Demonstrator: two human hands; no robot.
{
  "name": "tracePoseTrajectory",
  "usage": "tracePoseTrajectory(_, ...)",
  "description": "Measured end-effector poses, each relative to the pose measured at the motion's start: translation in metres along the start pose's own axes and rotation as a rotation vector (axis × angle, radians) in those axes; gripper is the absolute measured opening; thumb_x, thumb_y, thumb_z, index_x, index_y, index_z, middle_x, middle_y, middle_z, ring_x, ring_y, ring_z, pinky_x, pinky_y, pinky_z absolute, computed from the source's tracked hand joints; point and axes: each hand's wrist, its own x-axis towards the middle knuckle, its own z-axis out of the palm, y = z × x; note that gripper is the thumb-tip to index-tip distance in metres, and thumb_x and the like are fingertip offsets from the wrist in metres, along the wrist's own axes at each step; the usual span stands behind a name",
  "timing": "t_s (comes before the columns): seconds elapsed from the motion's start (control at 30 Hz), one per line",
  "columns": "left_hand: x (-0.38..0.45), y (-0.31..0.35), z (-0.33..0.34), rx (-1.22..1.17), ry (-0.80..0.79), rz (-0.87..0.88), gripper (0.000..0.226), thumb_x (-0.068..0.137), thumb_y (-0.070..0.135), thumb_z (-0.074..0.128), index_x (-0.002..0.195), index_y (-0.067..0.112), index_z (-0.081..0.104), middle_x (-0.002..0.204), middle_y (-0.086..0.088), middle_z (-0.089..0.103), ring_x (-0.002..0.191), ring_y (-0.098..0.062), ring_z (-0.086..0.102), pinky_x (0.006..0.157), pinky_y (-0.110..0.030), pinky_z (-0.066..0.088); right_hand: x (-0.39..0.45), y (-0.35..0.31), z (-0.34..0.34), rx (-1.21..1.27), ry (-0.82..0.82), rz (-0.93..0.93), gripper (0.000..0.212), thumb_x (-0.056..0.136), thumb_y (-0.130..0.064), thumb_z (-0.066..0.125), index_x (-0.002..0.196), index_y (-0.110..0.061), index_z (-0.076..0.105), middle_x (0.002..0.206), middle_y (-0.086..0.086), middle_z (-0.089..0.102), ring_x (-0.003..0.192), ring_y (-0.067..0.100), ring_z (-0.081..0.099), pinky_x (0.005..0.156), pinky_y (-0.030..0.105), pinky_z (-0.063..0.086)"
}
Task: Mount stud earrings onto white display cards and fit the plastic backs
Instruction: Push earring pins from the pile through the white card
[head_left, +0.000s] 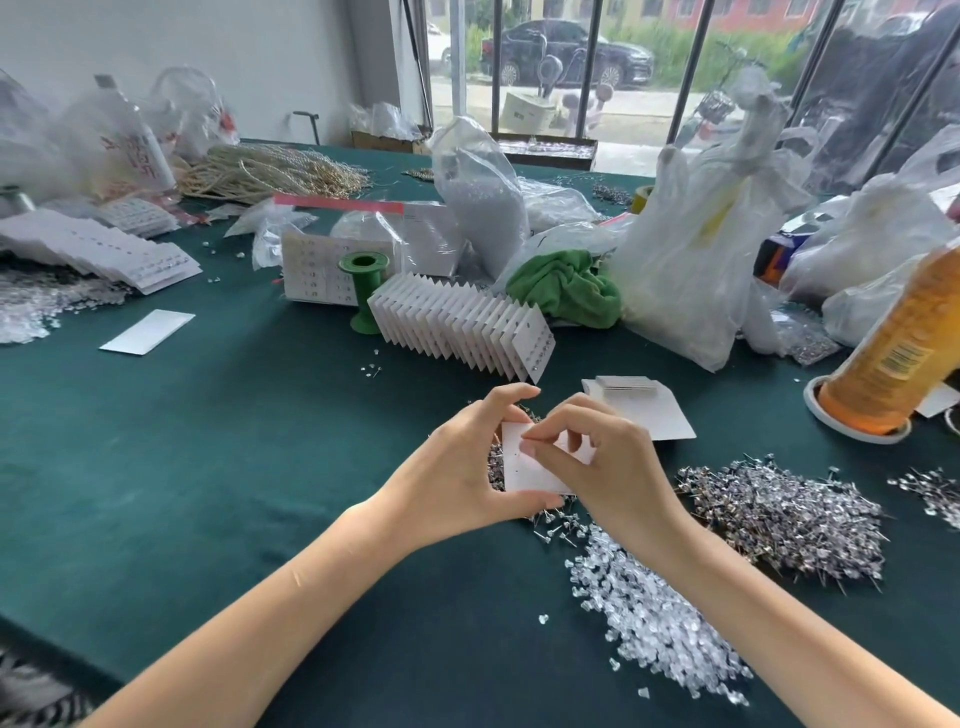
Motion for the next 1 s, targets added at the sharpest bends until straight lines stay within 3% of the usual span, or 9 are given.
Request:
tracePoseTrajectory(0.3,-0.0002,-0.0015,0.0003,0.010,-0.015,-0.002,0.083,0.066,0.049,0.079,0.134,0.037,0.032,0.112,0.015,0.058,0.103,-0.002,0.054,0.091,-0.014,0.039,-0.0003,-0.0025,0.0007,-0.167,0.016,-0.145,0.008,0.080,-0.009,0.076,0.077,-0.015,0.071,0.075,-0.019,0.052,0.070,0.012,0.047,0.071,0.027,0.039)
tracePoseTrajectory(0.57,-0.0006,0.0011,0.0009,0.002,-0.024,0.006,0.084,0.067,0.046,0.078,0.137,0.031,0.033,0.112,0.015,0.059,0.106,-0.003,0.053,0.092,-0.018,0.040,-0.0013,-0.0016,0.0040,-0.246,0.038,-0.235,0.009,0.082,-0.016,0.071,0.076,-0.019,0.065,0.074,-0.023,0.046,0.070,0.005,0.044,0.073,0.026,0.038)
tracePoseTrajectory(0.77,-0.0001,0.0000,0.0003,0.017,-0.015,0.013,0.085,0.067,0.049,0.074,0.139,0.031,0.032,0.110,0.016,0.059,0.107,-0.003,0.053,0.093,-0.019,0.040,-0.0017,0.0006,0.0024,-0.288,0.023,-0.269,0.013,0.081,-0.009,0.074,0.077,-0.018,0.065,0.075,-0.009,0.059,0.068,0.007,0.049,0.074,0.037,0.046)
tracePoseTrajectory(1.0,-0.0006,-0.0014,-0.0002,0.027,0.007,0.034,0.087,0.069,0.045,0.076,0.141,0.029,0.031,0.111,0.019,0.058,0.107,0.001,0.051,0.093,-0.009,0.036,-0.0018,0.0001,0.0044,-0.346,0.047,-0.372,0.005,0.081,-0.007,0.072,0.083,-0.012,0.071,0.079,-0.001,0.065,0.069,0.020,0.058,0.066,0.039,0.051)
